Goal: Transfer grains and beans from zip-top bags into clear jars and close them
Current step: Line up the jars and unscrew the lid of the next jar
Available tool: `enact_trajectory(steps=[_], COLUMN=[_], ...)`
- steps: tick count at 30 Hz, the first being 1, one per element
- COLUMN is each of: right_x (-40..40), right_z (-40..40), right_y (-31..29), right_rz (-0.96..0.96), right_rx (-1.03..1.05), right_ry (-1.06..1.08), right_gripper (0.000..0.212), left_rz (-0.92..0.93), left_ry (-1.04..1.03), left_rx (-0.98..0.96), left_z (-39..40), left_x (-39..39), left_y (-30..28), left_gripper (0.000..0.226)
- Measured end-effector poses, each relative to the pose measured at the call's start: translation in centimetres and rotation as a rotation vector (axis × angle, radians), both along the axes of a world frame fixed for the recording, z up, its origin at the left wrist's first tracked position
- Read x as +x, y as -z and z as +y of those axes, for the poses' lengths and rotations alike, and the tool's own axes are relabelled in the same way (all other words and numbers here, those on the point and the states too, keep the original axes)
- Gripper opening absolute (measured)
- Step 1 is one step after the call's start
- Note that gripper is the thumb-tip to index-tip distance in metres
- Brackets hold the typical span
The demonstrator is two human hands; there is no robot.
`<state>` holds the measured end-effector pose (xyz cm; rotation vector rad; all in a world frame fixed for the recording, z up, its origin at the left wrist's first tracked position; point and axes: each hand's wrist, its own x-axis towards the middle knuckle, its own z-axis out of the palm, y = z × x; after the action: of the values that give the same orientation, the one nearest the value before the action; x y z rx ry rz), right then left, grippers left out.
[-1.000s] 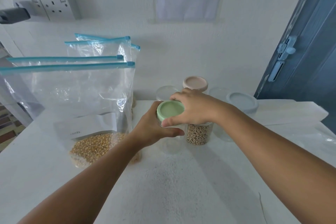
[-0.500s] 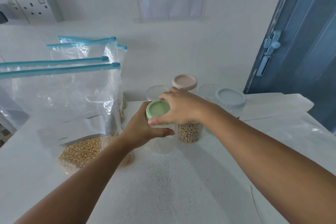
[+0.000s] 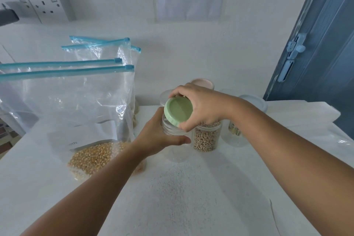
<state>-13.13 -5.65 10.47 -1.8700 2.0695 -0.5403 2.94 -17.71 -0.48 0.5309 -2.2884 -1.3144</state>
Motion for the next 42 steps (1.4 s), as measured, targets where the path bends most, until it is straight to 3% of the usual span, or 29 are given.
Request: enact_trajectory(steps=[8, 12, 18, 22, 27, 31, 33, 37, 42], right_x=[0.2, 1.0, 2.8, 2.7, 2.0, 1.8, 1.9, 3.0, 4.3], right_z=[4.3, 7.6, 11.3, 12.6, 13.7, 14.0, 13.6, 11.1, 5.9], right_y=[3.2, 7.3, 14.5, 17.8, 19.7, 19.8, 18.4, 13.4, 7.6], right_rz=[-0.303, -0.470, -0.696, -0.649, -0.376, -0.228, -0.227, -0.287, -0.345], right_rx=[-0.338, -0.504, -0.439, -0.288, -0.169, -0.104, -0.136, -0.360, -0.205], right_ry=[0.174, 0.361, 0.489, 0.517, 0.500, 0.471, 0.490, 0.381, 0.234], right_gripper=[0.084, 0.079, 0.085, 0.079, 0.073, 0.096, 0.100, 0.079, 0.101], left_rz=[-0.021, -0.053, -0.078, -0.087, -0.088, -0.099, -0.110, -0.129, -0.183], left_ry=[-0.011, -0.033, -0.051, -0.059, -0.052, -0.047, -0.040, -0.023, 0.012], left_rx=[-0.021, -0.033, -0.048, -0.061, -0.043, -0.039, -0.044, -0.037, -0.014], left_z=[0.2, 0.3, 0.6, 0.9, 1.2, 1.3, 1.2, 1.4, 1.5], left_x=[0.4, 0.6, 1.2, 1.6, 2.2, 2.7, 2.9, 3.4, 4.1], left_y=[-0.2, -0.4, -0.6, -0.8, -1.0, -1.0, -1.1, -1.4, -2.1], left_gripper=[0.104, 0.107, 0.107, 0.108, 0.108, 0.110, 0.111, 0.114, 0.112])
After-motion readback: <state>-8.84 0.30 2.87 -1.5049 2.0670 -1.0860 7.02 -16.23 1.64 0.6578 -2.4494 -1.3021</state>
